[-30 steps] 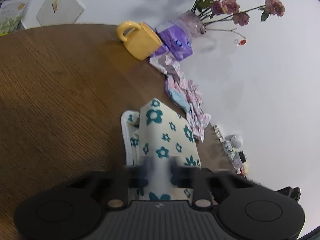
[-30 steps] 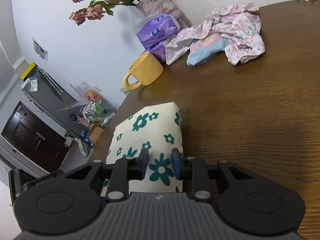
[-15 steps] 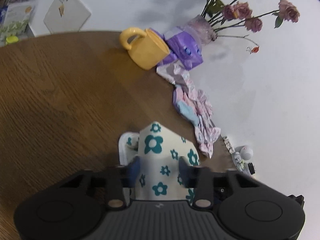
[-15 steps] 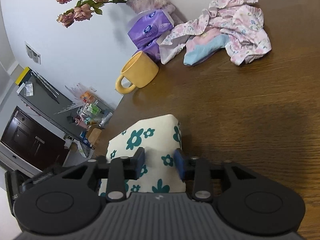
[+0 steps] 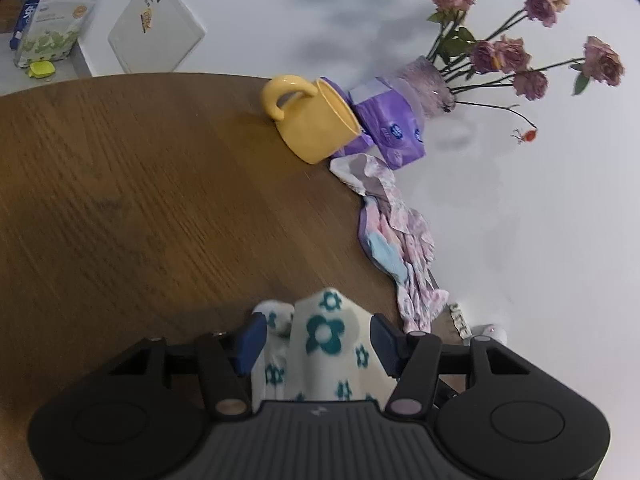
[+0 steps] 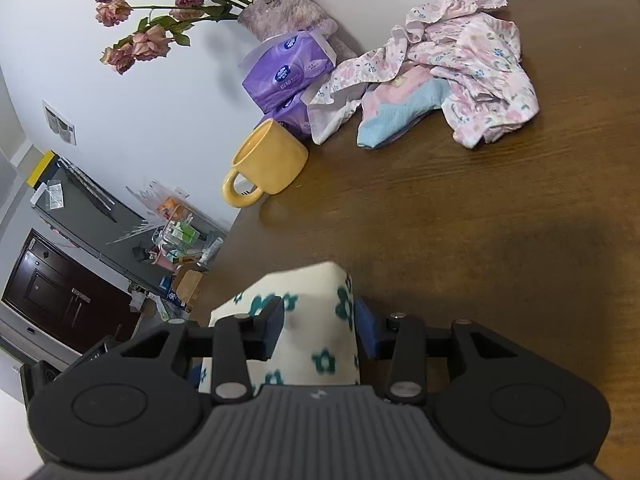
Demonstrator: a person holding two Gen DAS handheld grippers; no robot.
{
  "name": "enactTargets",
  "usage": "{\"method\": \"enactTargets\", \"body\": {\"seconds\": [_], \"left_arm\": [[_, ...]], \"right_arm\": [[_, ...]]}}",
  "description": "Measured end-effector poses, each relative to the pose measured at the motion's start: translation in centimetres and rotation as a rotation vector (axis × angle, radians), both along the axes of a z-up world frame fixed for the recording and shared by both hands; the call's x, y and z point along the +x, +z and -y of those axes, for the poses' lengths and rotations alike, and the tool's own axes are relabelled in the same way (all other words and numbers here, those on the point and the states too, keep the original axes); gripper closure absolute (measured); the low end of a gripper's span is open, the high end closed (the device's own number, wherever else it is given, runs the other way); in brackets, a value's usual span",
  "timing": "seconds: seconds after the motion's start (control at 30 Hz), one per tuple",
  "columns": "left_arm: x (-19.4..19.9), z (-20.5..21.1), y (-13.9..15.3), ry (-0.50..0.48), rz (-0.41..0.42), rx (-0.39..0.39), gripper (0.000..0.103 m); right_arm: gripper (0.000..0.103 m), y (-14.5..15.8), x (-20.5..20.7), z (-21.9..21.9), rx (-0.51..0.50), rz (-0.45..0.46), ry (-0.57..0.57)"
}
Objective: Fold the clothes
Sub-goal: 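Re-pinch the bundle's folded end with both grippers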
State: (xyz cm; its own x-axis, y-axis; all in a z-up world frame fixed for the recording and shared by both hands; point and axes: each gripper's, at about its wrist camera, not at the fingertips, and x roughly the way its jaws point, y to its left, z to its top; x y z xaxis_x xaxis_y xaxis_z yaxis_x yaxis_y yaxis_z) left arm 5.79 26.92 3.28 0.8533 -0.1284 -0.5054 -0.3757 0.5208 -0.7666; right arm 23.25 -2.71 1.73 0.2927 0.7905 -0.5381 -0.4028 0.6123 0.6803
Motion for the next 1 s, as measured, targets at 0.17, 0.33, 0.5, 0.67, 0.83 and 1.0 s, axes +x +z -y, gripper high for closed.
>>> {"method": "enactTargets", "body": {"seconds": [0.17,0.33,0.5,0.67,0.83,1.0], "left_arm": [[1.4,-0.4,-0.5,0.0,-0.001,-0.017,0.079],[1.4,0.0,-0.9,-0.012,0.005,0.0,0.09],[0.8,-0.1,-0.8,0.013,0.028,-0.011,0.076],[1.2,0.0,0.0,0.024,0.035,0.039,0.053],[2.1,0.2,-1.1,-0.004,0.0,0.036,0.09],[0.9,-0.5,-1.0,0.024,0.031,-0.003,0.049]], "right_arm": [[0.07,-0.4,0.8,-0.8,0.01,-0.022,-0.011],[0.086,-0.6,0.3,-1.3,0.0,-0.007,0.002],[0.07,-0.1,0.5,-1.3,-0.006,0.006,-0.002],[0.068,0.3,1.1,-1.1,-0.001,0.014,-0.03],[0.092,0.1,0.7,-2.2,-0.027,0.038,0.004],[0.067,0.6,0.4,-0.8,0.001,0.041,-0.014]]}}
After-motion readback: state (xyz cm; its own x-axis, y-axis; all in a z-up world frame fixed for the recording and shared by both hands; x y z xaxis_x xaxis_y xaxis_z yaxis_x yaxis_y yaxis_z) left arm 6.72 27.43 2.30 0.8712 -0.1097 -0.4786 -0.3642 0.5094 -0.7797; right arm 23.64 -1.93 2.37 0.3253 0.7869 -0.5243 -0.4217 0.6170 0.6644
